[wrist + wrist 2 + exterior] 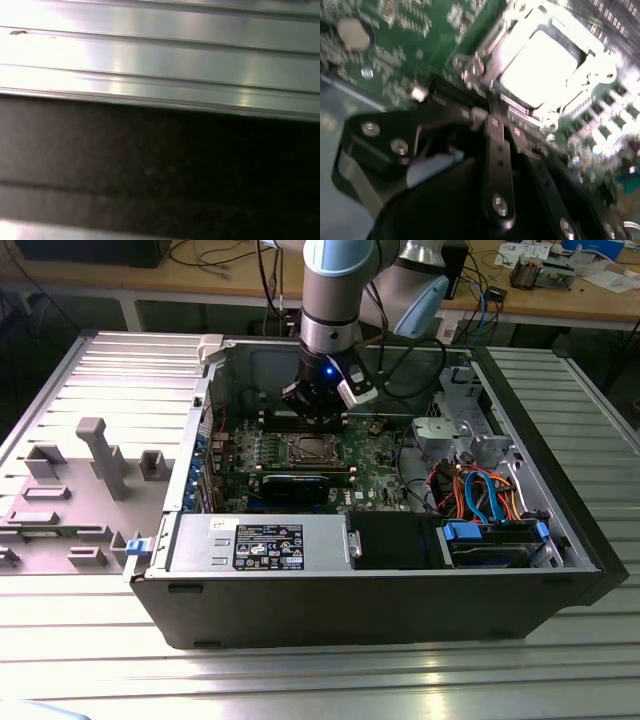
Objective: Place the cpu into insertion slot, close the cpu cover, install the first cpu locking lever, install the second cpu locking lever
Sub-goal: 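Install the first cpu locking lever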
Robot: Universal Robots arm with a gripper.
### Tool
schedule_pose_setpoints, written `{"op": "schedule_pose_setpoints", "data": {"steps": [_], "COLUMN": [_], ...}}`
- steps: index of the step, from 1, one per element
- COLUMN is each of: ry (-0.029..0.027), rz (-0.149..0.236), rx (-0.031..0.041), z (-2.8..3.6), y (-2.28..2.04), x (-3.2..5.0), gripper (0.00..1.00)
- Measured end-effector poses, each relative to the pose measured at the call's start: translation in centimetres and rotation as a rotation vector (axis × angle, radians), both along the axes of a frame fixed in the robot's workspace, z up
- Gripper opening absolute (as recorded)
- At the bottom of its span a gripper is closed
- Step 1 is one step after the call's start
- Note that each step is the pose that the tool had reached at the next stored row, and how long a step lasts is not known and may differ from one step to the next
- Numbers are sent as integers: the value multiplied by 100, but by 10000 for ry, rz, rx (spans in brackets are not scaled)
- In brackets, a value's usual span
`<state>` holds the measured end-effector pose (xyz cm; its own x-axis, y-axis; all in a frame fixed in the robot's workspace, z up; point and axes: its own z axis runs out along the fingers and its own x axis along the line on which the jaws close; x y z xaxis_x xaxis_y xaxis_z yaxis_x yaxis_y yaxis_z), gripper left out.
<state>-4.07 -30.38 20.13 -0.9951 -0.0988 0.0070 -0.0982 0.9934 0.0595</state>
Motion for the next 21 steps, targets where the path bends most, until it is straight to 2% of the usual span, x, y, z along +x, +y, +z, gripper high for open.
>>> {"op": "schedule_pose_setpoints", "data": {"steps": [2,7,9,10,16,21], "ry": [-1,-3,-5,-5,-2,-1], "rz": [11,24,26,24,24,25], "rx": [0,2,2,2,2,-2], "z": [1,134,149,149,148,149], "y": [1,1,-12,-27,-193,-285], "x": [1,2,2,2,2,2], "gripper": [11,11,11,11,11,11]}}
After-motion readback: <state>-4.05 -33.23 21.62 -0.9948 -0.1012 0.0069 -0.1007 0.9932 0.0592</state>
